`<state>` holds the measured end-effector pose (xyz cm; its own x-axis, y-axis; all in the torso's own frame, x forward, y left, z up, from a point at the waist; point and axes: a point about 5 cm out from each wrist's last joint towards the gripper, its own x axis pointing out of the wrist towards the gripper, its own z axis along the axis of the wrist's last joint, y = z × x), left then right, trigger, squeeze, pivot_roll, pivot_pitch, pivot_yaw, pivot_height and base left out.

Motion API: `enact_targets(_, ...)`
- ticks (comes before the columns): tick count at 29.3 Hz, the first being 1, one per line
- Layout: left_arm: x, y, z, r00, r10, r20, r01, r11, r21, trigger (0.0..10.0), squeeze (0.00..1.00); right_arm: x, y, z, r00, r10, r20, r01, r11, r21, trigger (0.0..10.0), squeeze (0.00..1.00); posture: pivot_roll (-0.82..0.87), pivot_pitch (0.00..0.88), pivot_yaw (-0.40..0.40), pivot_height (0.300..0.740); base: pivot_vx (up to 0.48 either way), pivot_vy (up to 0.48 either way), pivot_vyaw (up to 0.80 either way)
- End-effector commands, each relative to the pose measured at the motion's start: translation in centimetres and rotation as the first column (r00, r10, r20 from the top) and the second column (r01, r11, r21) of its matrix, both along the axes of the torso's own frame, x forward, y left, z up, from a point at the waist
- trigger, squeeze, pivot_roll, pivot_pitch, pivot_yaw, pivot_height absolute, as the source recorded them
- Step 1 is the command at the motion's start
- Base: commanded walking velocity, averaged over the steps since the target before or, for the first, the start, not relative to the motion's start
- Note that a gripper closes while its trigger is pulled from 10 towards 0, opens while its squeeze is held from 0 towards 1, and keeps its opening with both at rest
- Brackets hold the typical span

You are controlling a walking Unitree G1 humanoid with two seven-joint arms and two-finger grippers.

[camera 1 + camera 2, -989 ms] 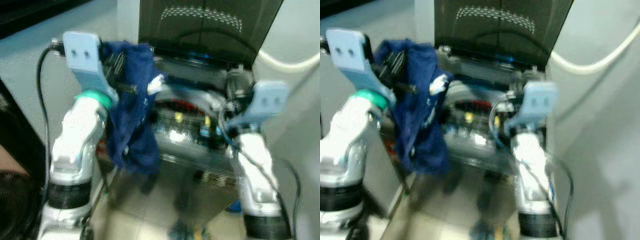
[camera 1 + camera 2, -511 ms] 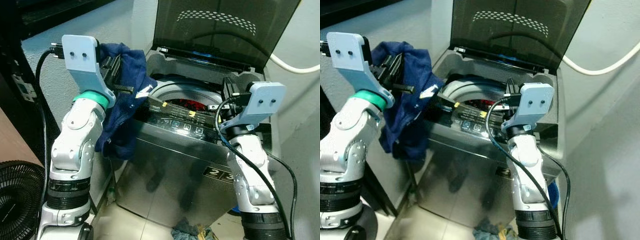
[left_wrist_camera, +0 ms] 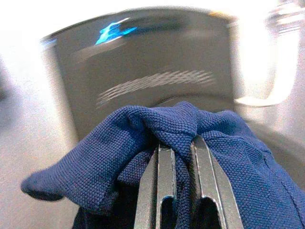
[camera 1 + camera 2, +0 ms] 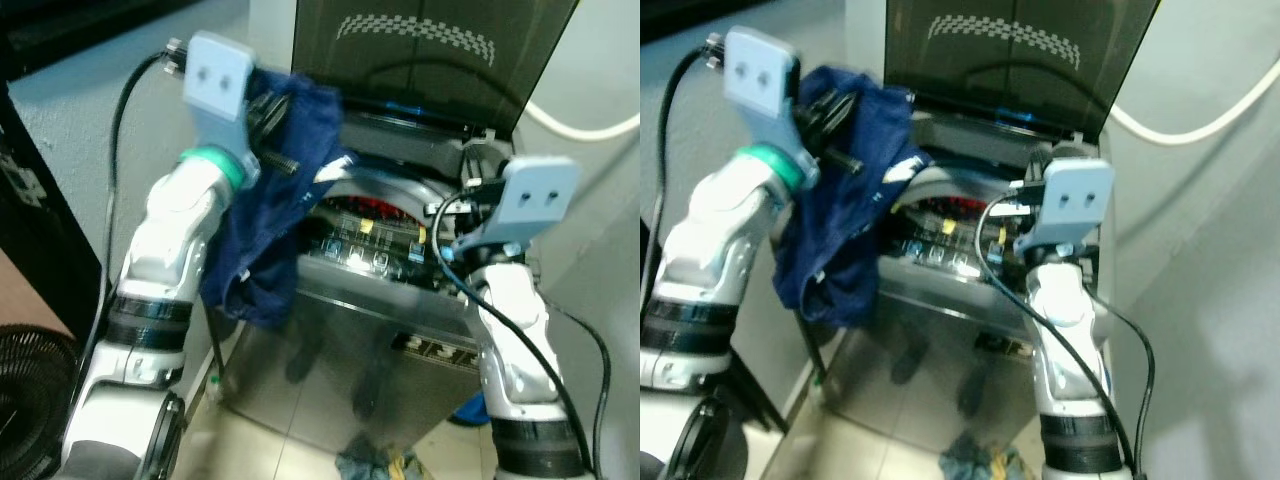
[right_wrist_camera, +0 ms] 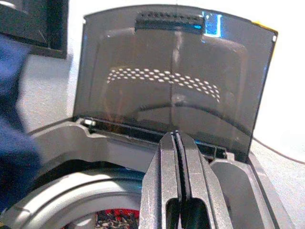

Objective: Clothes washing

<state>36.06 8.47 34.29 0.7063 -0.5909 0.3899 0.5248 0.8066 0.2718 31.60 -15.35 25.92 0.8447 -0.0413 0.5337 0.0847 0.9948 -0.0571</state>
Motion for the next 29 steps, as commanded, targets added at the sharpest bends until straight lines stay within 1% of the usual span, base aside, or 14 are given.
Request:
enact_targets(1, -0.3, -2.0, 0.6, 0.989, -0.143, 0.039, 0.142, 0.989, 0.042, 10.0, 0.0, 0.0, -0.6, -0.2, 0.998, -0.054, -0.023, 0.054, 0.998, 0.013, 10.0, 0.0, 0.03, 0.028, 0.022, 0.74, 0.0, 0.0, 0.0)
enact_targets(4, -0.2, -2.5, 1.2, 0.983, -0.169, 0.073, 0.166, 0.985, 0.04, 10.0, 0.0, -0.1, -0.8, -0.2, 0.997, -0.073, -0.025, 0.073, 0.997, 0.02, 10.0, 0.0, 0.03, 0.028, 0.022, 0.74, 0.0, 0.0, 0.0)
enact_targets(5, 0.3, -2.3, 2.8, 0.985, -0.132, 0.115, 0.136, 0.99, -0.024, 10.0, 0.0, -0.2, -1.0, -0.1, 0.995, -0.099, -0.021, 0.099, 0.995, 0.027, 10.0, 0.0, 0.03, 0.038, 0.02, 0.74, 0.0, 0.0, 0.0)
enact_targets(7, 0.7, -2.0, 6.7, 0.951, -0.014, 0.309, 0.016, 1.0, -0.003, 10.0, 0.0, -0.2, -1.5, 1.9, 0.986, -0.143, 0.086, 0.14, 0.989, 0.042, 10.0, 0.0, 0.02, 0.065, 0.025, 0.74, 0.0, 0.0, 0.0)
enact_targets(10, 0.2, -2.1, 9.1, 0.899, 0.007, 0.437, -0.031, 0.998, 0.048, 10.0, 0.0, -0.2, -1.5, 4.7, 0.962, -0.16, 0.221, 0.155, 0.987, 0.036, 10.0, 0.0, 0.01, 0.087, 0.031, 0.74, 0.0, 0.0, 0.0)
enact_targets(12, 0.2, -2.1, 9.1, 0.899, 0.007, 0.437, -0.031, 0.998, 0.048, 10.0, 0.0, -0.2, -1.5, 4.7, 0.962, -0.16, 0.221, 0.155, 0.987, 0.036, 10.0, 0.0, 0.01, 0.087, 0.031, 0.74, 0.0, 0.0, 0.0)
enact_targets(14, -0.3, -3.0, 9.9, 0.847, -0.051, 0.529, -0.063, 0.979, 0.196, 10.0, 0.0, -0.1, -1.2, 7.7, 0.918, -0.185, 0.35, 0.204, 0.979, -0.02, 10.0, 0.0, 0.0, 0.125, 0.037, 0.74, 0.0, 0.0, 0.0)
enact_targets(17, -0.2, -3.5, 9.5, 0.834, -0.072, 0.547, -0.101, 0.955, 0.279, 10.0, 0.0, 0.1, -1.0, 8.6, 0.905, -0.191, 0.38, 0.222, 0.974, -0.04, 10.0, 0.0, 0.0, 0.149, 0.039, 0.74, 0.0, 0.0, 0.0)
enact_targets(19, 0.7, -3.4, 8.4, 0.87, -0.067, 0.488, -0.108, 0.941, 0.321, 10.0, 0.0, 0.5, -0.8, 8.7, 0.908, -0.196, 0.369, 0.229, 0.972, -0.047, 10.0, 0.0, 0.0, 0.166, 0.044, 0.74, 0.0, 0.0, 0.0)
enact_targets(21, 3.6, -1.3, 4.0, 0.977, 0.047, 0.209, -0.112, 0.944, 0.311, 10.0, 0.0, 1.0, -1.4, 7.0, 0.933, -0.228, 0.28, 0.252, 0.966, -0.052, 10.0, 0.0, 0.0, 0.189, 0.052, 0.74, 0.0, 0.0, 0.0)
enact_targets(22, 4.7, 0.1, 1.2, 0.994, 0.102, 0.042, -0.11, 0.946, 0.305, 10.0, 0.0, 1.0, -1.9, 6.0, 0.94, -0.246, 0.236, 0.268, 0.961, -0.064, 10.0, 0.0, 0.0, 0.189, 0.053, 0.74, 0.0, 0.0, 0.0)
enact_targets(24, 5.6, 1.5, -1.8, 0.981, 0.152, -0.118, -0.113, 0.951, 0.289, 10.0, 0.0, 0.9, -2.6, 5.1, 0.943, -0.267, 0.2, 0.287, 0.955, -0.078, 10.0, 0.0, 0.0, 0.192, 0.054, 0.74, 0.0, 0.0, 0.0)
enact_targets(27, 5.8, 1.8, -2.5, 0.976, 0.156, -0.149, -0.111, 0.955, 0.274, 10.0, 0.0, 0.9, -2.8, 4.9, 0.943, -0.271, 0.194, 0.291, 0.953, -0.08, 10.0, 0.0, 0.0, 0.192, 0.054, 0.74, 0.0, 0.0, 0.0)
enact_targets(29, 5.8, 2.8, -4.7, 0.949, 0.087, -0.305, -0.021, 0.977, 0.213, 10.0, 0.0, 0.8, -3.3, 4.3, 0.945, -0.28, 0.17, 0.297, 0.951, -0.084, 10.0, 0.0, 0.01, 0.186, 0.05, 0.74, 0.0, 0.0, 0.0)
